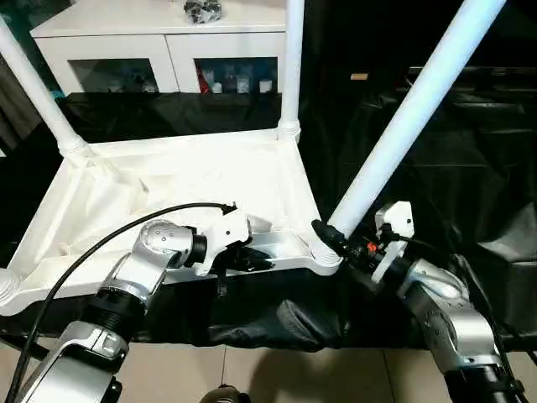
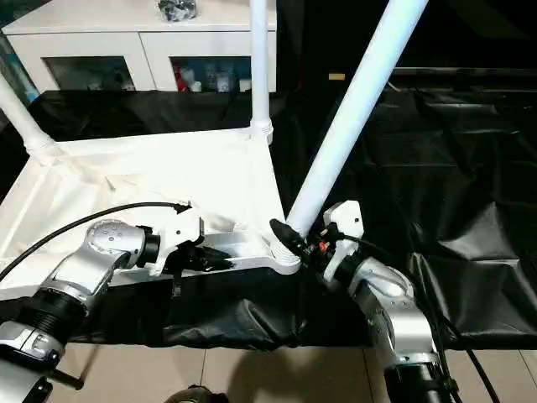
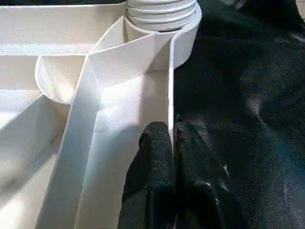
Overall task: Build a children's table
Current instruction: Insert table leg to table base
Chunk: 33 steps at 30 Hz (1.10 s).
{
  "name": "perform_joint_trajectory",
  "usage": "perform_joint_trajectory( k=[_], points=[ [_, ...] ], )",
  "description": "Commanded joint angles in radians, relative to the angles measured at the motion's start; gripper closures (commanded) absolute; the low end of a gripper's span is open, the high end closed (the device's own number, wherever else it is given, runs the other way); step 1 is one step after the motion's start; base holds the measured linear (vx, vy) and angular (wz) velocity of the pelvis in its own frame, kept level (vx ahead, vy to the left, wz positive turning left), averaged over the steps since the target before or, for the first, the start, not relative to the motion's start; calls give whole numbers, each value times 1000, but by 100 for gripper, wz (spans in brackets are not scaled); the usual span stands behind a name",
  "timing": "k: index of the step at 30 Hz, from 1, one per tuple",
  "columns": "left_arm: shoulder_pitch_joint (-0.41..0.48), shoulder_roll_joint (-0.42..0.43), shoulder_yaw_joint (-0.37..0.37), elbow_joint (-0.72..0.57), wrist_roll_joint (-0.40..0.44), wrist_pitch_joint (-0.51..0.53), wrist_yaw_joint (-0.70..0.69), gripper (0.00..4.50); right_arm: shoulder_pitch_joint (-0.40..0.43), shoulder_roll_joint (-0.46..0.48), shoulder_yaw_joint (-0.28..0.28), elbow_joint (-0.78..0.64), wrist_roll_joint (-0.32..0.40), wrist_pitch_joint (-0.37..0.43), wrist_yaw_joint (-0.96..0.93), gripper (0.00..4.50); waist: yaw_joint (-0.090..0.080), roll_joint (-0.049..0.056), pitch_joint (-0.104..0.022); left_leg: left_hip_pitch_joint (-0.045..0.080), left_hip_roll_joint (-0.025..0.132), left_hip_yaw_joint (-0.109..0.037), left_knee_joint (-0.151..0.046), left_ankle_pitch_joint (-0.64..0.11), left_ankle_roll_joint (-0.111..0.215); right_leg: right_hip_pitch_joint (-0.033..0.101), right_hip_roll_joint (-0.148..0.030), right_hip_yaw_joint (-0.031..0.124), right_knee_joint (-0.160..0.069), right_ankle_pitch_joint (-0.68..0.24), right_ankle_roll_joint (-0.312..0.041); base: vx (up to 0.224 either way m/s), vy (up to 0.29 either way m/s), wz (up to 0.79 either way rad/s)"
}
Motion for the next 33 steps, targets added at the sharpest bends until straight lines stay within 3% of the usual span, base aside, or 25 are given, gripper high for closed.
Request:
perform_joint_trajectory(
  k=[1,2,6,7,9,11,13,16,19,21,25,30,32,33],
  points=[
    [-11,5,11,3,6,-7,22,450,30,-25,32,19,-74,11,-6,260,-4,-7,-55,39,104,-51,-95,-249,12,25,-100,50,-78,9,-253,0,0,0],
    [-7,7,8,-1,6,-7,22,450,20,-33,49,23,-80,14,1,260,-3,-14,-50,37,105,-50,-96,-247,17,24,-102,50,-81,-9,-250,0,0,0],
    [-5,9,6,-10,6,-4,20,450,7,-49,78,28,-103,12,20,260,-7,-13,-42,39,106,-52,-102,-293,1,19,-100,53,-89,-109,-233,0,0,0],
    [-4,11,4,-14,7,-2,18,450,2,-56,90,28,-107,16,33,260,-10,-21,-33,38,106,-53,-106,-308,-1,16,-99,55,-92,-136,-227,0,0,0],
    [-4,16,1,-22,9,0,11,450,-9,-67,110,22,-106,31,61,260,-12,-25,-24,40,106,-52,-110,-332,-7,12,-100,59,-99,-183,-218,0,0,0],
    [-5,23,-1,-30,10,4,3,450,-20,-80,128,16,-96,51,93,260,-13,-33,-12,48,108,-52,-118,-360,-21,5,-100,62,-108,-231,-206,0,0,0],
    [-7,30,-4,-40,10,7,-6,450,-30,-88,138,16,-77,77,124,260,-11,-36,-11,54,108,-47,-120,-343,-18,7,-100,63,-112,-206,-206,0,0,0],
    [-9,44,-10,-54,11,9,-25,450,-49,-103,156,36,-63,90,186,260,-12,-40,-3,46,109,-46,-123,-275,14,12,-96,60,-103,-92,-222,0,0,0],
    [-12,53,-13,-66,10,10,-39,450,-66,-105,164,64,-49,85,237,260,-12,-41,5,46,109,-45,-122,-250,36,13,-99,58,-101,-43,-249,0,0,0],
    [-13,58,-15,-75,3,8,-57,450,-81,-109,175,84,-35,88,288,260,-12,-42,12,46,111,-45,-125,-268,37,14,-101,59,-106,-77,-256,0,0,0],
    [-15,75,-28,-94,2,4,-100,450,-106,-131,222,129,-64,48,376,260,-12,-41,19,49,115,-47,-132,-312,7,12,-103,60,-112,-164,-258,0,0,0],
    [-30,83,-24,-92,1,19,-99,450,-137,-130,243,172,-104,2,401,260,-13,-42,19,48,114,-43,-134,-255,29,17,-101,58,-107,-55,-276,0,0,0],
    [-37,80,-17,-85,-1,22,-92,450,-148,-122,237,184,-102,-1,402,260,-12,-47,18,48,116,-42,-135,-246,39,19,-102,56,-107,-56,-285,0,0,0],
    [-38,80,-16,-84,-1,22,-90,450,-152,-118,234,190,-101,-5,400,260,-11,-44,22,47,116,-43,-136,-253,39,17,-104,57,-109,-80,-285,0,0,0]
  ],
)
